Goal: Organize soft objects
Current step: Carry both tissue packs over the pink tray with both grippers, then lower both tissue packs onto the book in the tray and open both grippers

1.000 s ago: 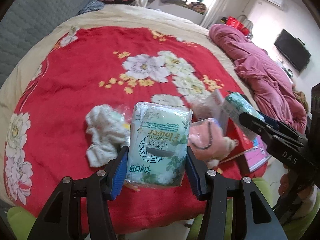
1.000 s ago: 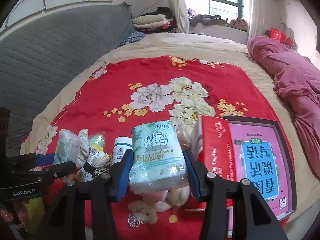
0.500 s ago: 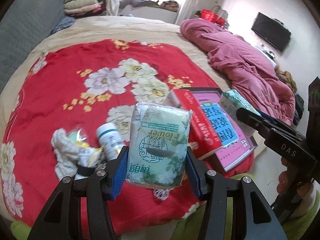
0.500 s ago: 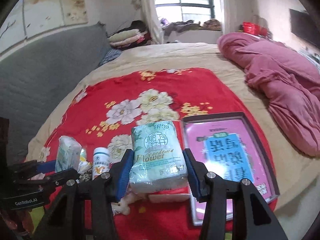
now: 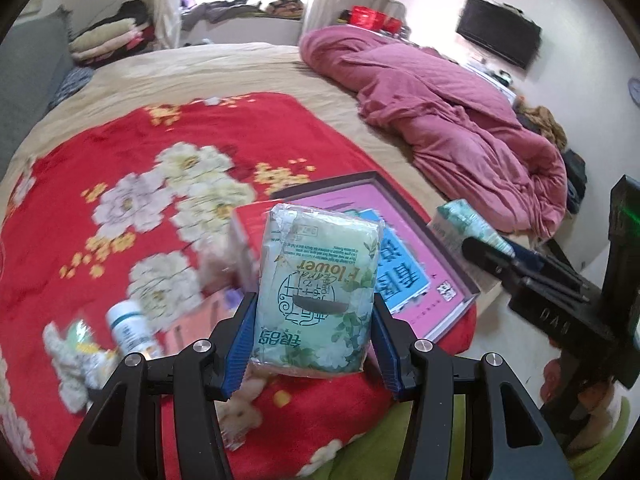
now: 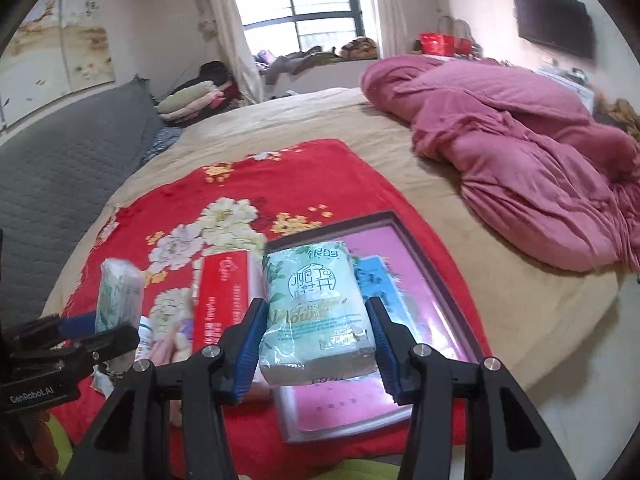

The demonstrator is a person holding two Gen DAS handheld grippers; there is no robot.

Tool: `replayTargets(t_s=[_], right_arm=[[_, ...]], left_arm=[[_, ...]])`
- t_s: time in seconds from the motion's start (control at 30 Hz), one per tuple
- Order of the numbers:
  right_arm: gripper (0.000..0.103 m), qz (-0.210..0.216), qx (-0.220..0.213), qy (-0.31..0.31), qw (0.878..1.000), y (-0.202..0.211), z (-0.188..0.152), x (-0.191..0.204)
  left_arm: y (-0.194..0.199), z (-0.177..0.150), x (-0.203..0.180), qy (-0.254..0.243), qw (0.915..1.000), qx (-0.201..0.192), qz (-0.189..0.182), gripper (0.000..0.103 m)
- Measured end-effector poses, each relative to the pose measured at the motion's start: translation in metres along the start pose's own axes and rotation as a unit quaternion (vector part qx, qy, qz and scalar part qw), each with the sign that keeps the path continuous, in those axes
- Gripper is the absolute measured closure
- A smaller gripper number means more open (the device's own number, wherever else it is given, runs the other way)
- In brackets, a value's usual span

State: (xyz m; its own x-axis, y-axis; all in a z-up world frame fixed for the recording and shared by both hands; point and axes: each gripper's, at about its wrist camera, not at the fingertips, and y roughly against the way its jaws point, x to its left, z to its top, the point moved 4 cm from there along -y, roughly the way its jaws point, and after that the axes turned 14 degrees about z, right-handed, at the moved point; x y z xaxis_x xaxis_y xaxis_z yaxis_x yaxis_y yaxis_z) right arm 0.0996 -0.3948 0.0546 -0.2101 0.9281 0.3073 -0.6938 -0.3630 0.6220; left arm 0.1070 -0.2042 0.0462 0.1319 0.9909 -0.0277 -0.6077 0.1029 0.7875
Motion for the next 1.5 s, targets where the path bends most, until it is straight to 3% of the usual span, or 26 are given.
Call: replayTargets(t_s=[0.23, 0.53, 0.97, 1.5], right_arm=[[0.053, -0.016, 0.01, -0.027, 0.999, -0.006, -0.014, -0.04], [0.053, -0.028, 0.036, -0.058, 0.997, -0.029, -0.033, -0.084], [0.053, -0.037, 0.082, -0.069, 0.994, -0.065, -0.058, -0.117], [0.052, -0.047, 0.107, -0.066, 0.991, -0.084, -0.073, -0.134]], left_arm=[[-0.038, 0.012, -0.054, -0.037, 0.999, 0.023, -0.013, 0.048], [-0.083, 0.008, -0.097, -0.081, 0.9954, 0.051, -0.005, 0.048], [-0.126, -0.002, -0.122, -0.103, 0.9914, 0.08, -0.004, 0.048], [-0.147, -0.014, -0.141, -0.13, 0.9858, 0.106, 0.004, 0.048]])
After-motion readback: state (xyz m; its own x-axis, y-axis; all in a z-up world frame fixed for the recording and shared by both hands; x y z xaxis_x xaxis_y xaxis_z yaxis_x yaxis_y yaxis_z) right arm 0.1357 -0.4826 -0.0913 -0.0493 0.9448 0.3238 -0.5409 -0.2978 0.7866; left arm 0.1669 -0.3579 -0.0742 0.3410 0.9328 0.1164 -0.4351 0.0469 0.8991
